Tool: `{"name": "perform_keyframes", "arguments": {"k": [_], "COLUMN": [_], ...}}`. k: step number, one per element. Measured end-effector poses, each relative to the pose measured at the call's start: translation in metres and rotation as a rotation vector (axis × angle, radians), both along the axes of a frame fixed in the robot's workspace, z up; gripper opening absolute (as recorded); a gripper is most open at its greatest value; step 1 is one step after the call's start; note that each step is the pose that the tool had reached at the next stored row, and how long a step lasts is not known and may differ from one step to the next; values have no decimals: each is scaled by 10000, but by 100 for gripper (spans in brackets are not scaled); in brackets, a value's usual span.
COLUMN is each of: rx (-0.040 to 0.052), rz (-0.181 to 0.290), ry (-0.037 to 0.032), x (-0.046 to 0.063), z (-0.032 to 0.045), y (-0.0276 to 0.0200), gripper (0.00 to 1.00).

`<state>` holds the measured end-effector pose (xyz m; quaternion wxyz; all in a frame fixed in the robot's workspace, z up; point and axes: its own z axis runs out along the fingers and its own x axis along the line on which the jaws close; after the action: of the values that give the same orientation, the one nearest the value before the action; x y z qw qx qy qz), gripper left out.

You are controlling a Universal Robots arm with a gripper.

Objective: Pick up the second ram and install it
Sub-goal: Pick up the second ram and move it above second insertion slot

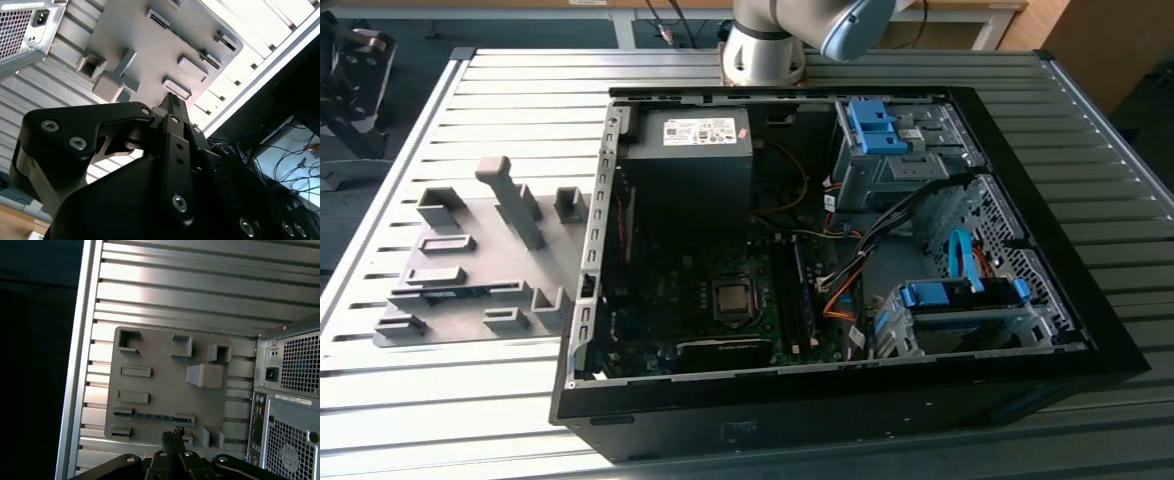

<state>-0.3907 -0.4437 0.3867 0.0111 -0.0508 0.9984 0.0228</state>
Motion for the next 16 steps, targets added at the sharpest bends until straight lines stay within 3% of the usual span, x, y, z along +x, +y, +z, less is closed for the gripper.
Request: {"name": "perform_keyframes", "arguments": {"k": [16], "rx": [0], "rz": [1523], "ry": [0], "x": [-25], "z": [-2], "y": [-1], "gripper": [11]}}
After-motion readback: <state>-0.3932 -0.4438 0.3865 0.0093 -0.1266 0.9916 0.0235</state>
